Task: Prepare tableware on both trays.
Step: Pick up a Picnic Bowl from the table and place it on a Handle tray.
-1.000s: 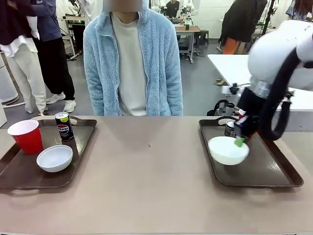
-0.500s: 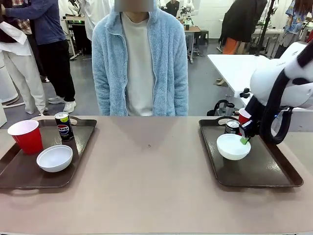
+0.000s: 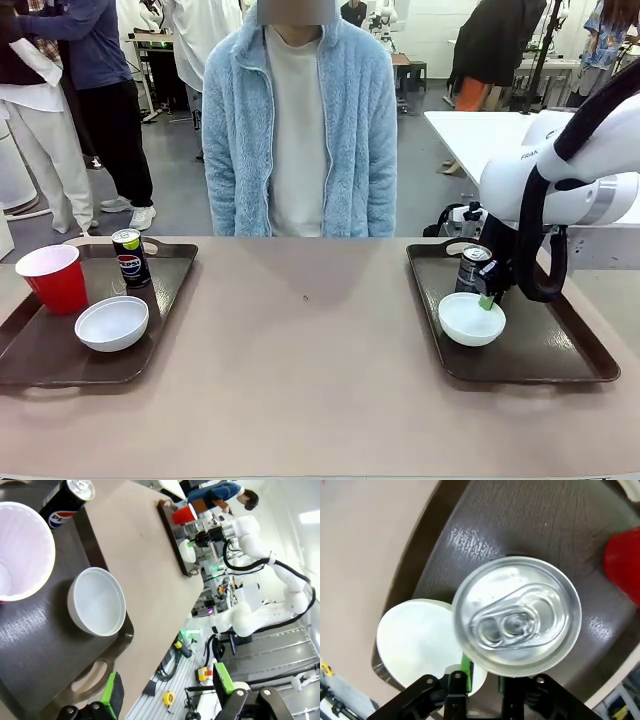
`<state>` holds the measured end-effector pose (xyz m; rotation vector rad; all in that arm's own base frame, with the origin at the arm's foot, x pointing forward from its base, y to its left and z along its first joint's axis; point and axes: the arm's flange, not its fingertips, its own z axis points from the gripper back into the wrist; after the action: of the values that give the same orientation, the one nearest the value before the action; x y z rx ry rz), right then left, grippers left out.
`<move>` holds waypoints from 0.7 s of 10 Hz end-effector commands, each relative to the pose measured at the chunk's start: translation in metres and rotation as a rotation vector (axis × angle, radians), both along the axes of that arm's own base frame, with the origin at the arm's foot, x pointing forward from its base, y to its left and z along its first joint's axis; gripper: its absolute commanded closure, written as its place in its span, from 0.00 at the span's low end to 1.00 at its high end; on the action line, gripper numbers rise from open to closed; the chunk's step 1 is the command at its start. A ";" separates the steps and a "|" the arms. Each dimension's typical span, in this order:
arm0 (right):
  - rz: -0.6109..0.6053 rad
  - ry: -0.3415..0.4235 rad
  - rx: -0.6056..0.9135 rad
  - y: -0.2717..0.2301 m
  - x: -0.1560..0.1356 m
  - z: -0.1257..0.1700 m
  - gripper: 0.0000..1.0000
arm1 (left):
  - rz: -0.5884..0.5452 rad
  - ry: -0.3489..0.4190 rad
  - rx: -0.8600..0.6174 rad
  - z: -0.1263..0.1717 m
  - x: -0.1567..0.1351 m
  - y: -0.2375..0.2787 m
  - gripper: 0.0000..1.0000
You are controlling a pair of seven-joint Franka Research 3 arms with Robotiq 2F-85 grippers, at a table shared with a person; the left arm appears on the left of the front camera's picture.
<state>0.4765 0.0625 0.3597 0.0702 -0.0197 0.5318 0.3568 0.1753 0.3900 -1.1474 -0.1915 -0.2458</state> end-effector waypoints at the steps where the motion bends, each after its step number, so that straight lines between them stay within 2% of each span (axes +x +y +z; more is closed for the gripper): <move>1: 0.036 -0.021 -0.017 0.007 -0.005 0.028 0.00 | 0.018 0.013 0.000 0.004 0.000 0.000 0.06; 2: 0.046 -0.035 -0.029 0.014 -0.013 0.048 0.23 | 0.018 0.013 0.000 0.004 0.000 0.000 0.06; 3: 0.045 -0.055 -0.031 0.020 -0.025 0.074 0.00 | 0.018 0.013 0.000 0.004 0.000 0.000 0.06; 5: -0.038 -0.026 -0.029 0.029 -0.056 0.121 0.00 | 0.018 0.013 0.000 0.004 0.000 0.000 0.06; 6: -0.090 -0.013 -0.024 0.033 -0.071 0.138 0.22 | 0.018 0.013 0.000 0.004 0.000 0.000 0.06; 7: -0.102 -0.014 -0.001 0.037 -0.081 0.149 0.11 | 0.018 0.013 0.000 0.004 0.000 0.000 0.06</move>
<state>0.4016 0.0930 0.5051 0.0557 -0.0479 0.4697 0.3568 0.1753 0.3900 -1.1474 -0.1912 -0.2458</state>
